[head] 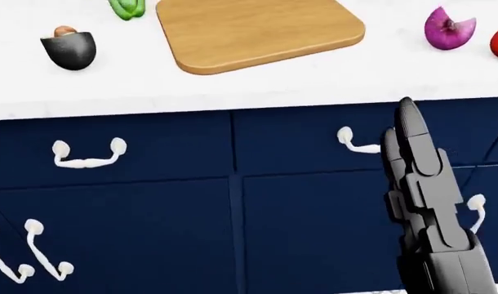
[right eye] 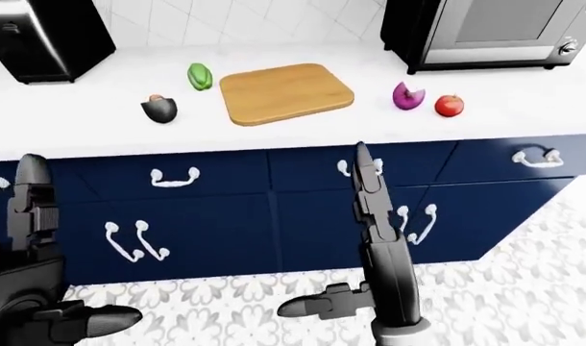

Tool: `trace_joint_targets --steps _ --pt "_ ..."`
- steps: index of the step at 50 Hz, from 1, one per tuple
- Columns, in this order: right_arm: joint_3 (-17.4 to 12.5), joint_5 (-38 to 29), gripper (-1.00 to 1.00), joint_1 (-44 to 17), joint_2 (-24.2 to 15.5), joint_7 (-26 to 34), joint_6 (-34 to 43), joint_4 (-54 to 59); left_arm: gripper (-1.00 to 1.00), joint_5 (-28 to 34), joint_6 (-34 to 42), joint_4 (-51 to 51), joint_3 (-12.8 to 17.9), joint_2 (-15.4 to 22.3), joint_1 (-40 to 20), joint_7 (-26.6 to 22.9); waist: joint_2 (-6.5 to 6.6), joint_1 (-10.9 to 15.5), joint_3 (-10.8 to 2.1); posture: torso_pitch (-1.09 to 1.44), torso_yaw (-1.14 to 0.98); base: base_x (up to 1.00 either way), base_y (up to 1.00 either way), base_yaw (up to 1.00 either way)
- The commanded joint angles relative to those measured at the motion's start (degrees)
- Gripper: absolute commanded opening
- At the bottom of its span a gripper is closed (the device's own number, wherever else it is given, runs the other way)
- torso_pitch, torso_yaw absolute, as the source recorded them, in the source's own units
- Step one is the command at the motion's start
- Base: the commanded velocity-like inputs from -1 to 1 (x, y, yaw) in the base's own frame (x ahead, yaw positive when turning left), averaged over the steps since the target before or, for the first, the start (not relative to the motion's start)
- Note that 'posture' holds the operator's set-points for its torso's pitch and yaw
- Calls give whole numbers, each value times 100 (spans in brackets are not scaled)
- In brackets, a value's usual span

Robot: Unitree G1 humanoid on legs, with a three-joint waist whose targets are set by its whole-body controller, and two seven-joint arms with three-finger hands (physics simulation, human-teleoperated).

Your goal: Place the avocado, onion, tomato and bell pepper on the cutting board.

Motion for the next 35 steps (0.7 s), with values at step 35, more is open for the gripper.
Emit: trace_joint_targets --steps 35 --pt "-78 75 100 -21 -8 -44 -203 -322 100 -8 -202 -309 -102 5 14 -63 -127 95 -180 0 0 19 0 0"
